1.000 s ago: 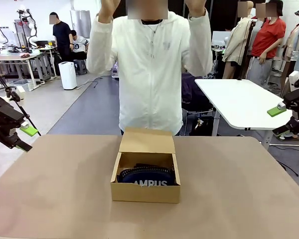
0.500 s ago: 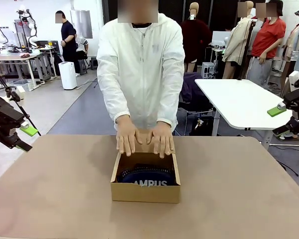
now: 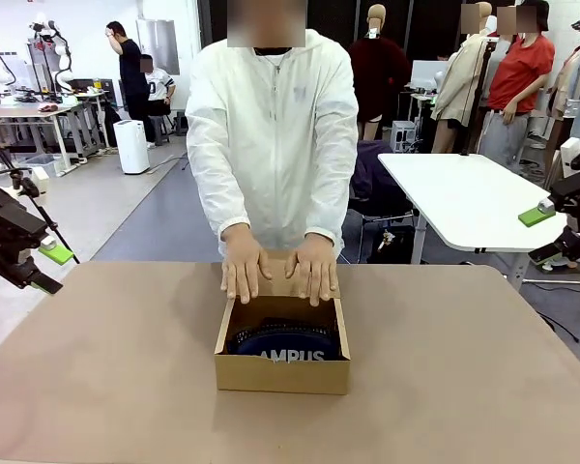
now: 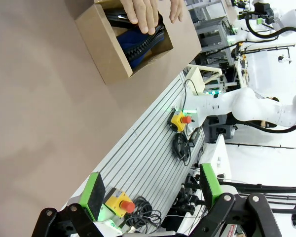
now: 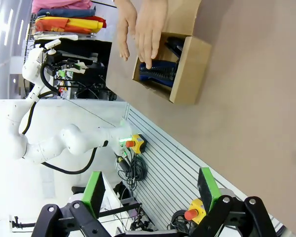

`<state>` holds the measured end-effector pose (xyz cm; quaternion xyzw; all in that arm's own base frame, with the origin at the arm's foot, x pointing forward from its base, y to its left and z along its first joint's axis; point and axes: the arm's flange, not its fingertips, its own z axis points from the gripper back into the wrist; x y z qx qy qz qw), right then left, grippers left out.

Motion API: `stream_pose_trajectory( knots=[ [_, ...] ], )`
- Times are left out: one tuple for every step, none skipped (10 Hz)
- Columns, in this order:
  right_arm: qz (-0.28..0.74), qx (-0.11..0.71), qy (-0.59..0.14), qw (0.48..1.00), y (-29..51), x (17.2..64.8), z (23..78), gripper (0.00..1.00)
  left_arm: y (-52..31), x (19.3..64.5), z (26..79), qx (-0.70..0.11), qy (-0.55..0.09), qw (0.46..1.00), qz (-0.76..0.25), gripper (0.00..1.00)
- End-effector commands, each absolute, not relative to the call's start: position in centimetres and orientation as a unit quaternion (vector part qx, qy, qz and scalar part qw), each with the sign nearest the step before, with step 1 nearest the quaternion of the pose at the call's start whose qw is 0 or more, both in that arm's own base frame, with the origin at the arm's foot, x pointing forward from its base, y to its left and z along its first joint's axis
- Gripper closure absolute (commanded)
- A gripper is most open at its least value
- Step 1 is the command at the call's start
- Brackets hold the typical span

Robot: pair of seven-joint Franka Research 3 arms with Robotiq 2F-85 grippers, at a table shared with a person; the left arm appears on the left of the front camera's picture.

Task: Pack the items into the box.
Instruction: Close the Mailer Box.

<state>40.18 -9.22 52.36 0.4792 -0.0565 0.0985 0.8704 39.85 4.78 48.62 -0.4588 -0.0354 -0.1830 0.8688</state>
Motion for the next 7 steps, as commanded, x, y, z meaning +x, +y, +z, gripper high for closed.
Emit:
stream_pose_trajectory(
  knots=[
    [0.082, 0.455, -0.043, 0.886, -8.1, 41.1, 52.0, 0.0, 4.8, 39.8, 48.6, -0.459, -0.035, 0.869, -0.183, 0.0],
    [0.1, 0.428, -0.009, 0.898, -5.8, 43.2, 51.0, 0.0, 2.4, 42.9, 47.9, -0.422, -0.035, 0.894, -0.147, 0.0],
    [0.098, 0.401, -0.005, 0.911, -3.4, 45.1, 49.6, 0.0, 1.2, 45.4, 46.9, -0.396, -0.037, 0.912, -0.098, 0.0],
    [0.113, 0.383, -0.007, 0.917, -1.0, 47.0, 47.5, 0.0, 0.9, 47.6, 45.4, -0.367, -0.044, 0.929, -0.03, 0.0],
    [0.125, 0.384, -0.021, 0.915, 1.1, 48.2, 45.6, 0.0, 0.8, 48.8, 43.9, -0.388, -0.039, 0.921, -0.022, 0.0],
    [0.128, 0.39, -0.026, 0.912, 3.2, 49.3, 43.4, 0.0, -0.1, 50.1, 41.8, -0.407, -0.022, 0.913, -0.019, 0.0],
    [0.13, 0.402, -0.028, 0.906, 4.9, 50.2, 41.3, 0.0, -2.0, 51.7, 39.1, -0.428, 0.006, 0.904, -0.026, 0.0]
  ],
)
